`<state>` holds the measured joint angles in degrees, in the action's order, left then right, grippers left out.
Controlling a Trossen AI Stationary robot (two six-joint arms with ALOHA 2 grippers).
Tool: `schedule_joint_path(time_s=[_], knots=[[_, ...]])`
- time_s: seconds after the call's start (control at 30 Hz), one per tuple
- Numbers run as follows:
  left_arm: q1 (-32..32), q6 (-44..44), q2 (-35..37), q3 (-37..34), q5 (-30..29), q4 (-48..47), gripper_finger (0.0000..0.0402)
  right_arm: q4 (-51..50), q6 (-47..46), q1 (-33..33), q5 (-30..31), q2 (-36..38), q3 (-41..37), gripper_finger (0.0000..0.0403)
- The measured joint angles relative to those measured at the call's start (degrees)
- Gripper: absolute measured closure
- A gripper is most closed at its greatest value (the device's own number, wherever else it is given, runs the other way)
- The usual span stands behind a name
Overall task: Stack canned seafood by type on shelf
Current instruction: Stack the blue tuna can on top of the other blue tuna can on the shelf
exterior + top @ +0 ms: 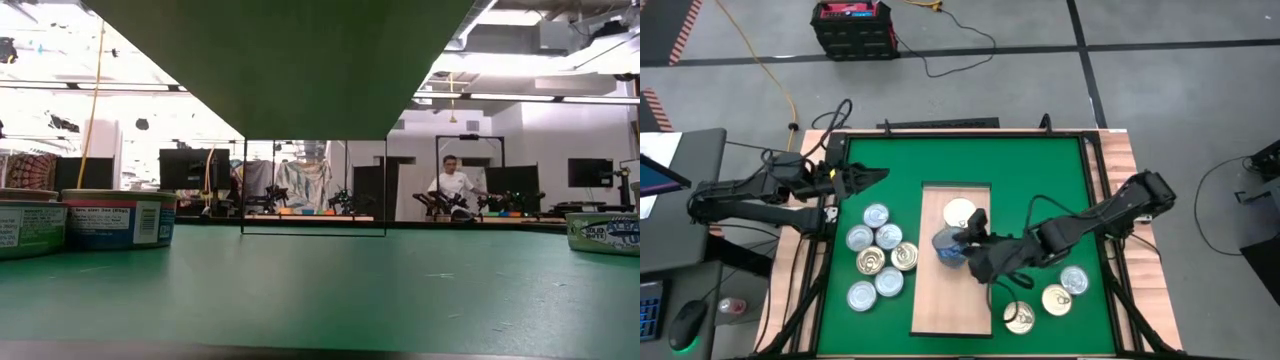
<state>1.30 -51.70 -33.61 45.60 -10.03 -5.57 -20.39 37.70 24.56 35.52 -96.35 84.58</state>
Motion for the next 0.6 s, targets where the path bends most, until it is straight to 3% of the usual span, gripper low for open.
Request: schedule_joint_path(time_s=[0.27,0.6], knots=[[-0.1,-1.7,-0.1,0.0,7.0,-2.9,0.0203,-2.1,1.4,1.6,3.5,-5.1,2.9,0.0236],[-0.2,-1.5,-0.1,0.0,7.3,-5.7,0.0203,-4.1,-4.4,2.4,5.2,-5.2,3.0,0.0202]])
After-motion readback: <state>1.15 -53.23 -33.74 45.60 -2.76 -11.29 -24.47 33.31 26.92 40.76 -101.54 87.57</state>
